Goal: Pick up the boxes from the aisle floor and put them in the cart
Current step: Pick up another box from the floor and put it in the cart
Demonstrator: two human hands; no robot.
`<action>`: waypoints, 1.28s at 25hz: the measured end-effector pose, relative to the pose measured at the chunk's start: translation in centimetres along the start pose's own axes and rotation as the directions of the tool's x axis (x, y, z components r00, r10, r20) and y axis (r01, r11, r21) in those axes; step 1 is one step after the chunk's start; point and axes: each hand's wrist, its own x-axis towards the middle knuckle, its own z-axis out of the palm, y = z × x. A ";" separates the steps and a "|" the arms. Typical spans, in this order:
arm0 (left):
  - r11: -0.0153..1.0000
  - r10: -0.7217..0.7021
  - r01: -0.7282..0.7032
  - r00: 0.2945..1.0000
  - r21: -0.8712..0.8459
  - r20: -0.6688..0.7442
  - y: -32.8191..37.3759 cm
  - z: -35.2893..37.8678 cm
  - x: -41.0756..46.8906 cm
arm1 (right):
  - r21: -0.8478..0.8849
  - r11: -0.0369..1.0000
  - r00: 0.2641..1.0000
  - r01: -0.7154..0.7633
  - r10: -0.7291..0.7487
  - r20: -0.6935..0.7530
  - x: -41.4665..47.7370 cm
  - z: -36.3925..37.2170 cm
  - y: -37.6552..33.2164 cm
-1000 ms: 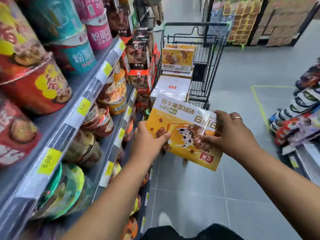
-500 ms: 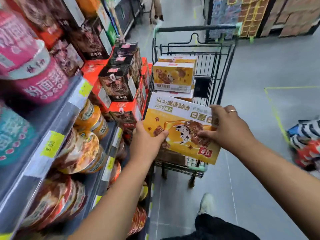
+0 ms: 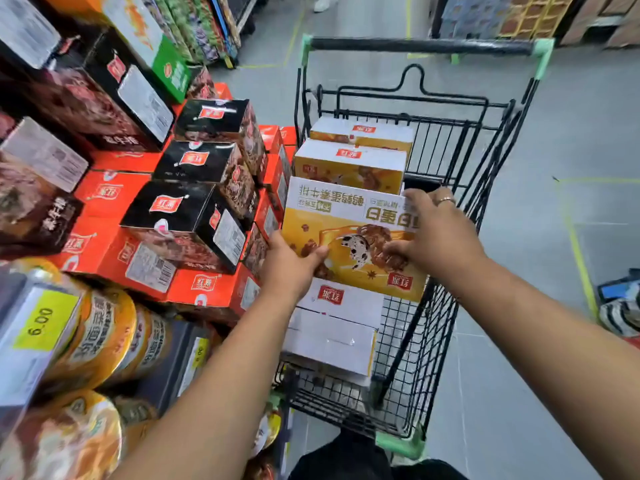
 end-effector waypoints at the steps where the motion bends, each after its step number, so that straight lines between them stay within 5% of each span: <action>1: 0.998 -0.015 0.014 1.000 0.063 0.007 0.3 0.4 1.6 | -0.026 1.000 1.000 0.005 -0.006 -0.014 1.5 0.7 -0.4; 11: 0.994 -0.046 0.044 0.999 0.103 0.014 -0.6 5.3 13.0 | -0.138 0.990 0.994 -0.026 0.012 -0.105 9.2 6.5 -1.1; 23: 0.994 -0.084 0.078 0.994 0.082 0.073 -2.0 5.2 13.3 | -0.047 0.999 1.000 -0.019 0.019 0.015 8.8 8.2 -0.7; 32: 0.971 0.141 -0.138 0.990 0.197 -0.001 0.6 2.5 7.0 | 0.118 0.982 0.987 -0.150 0.156 -0.042 2.9 5.2 2.2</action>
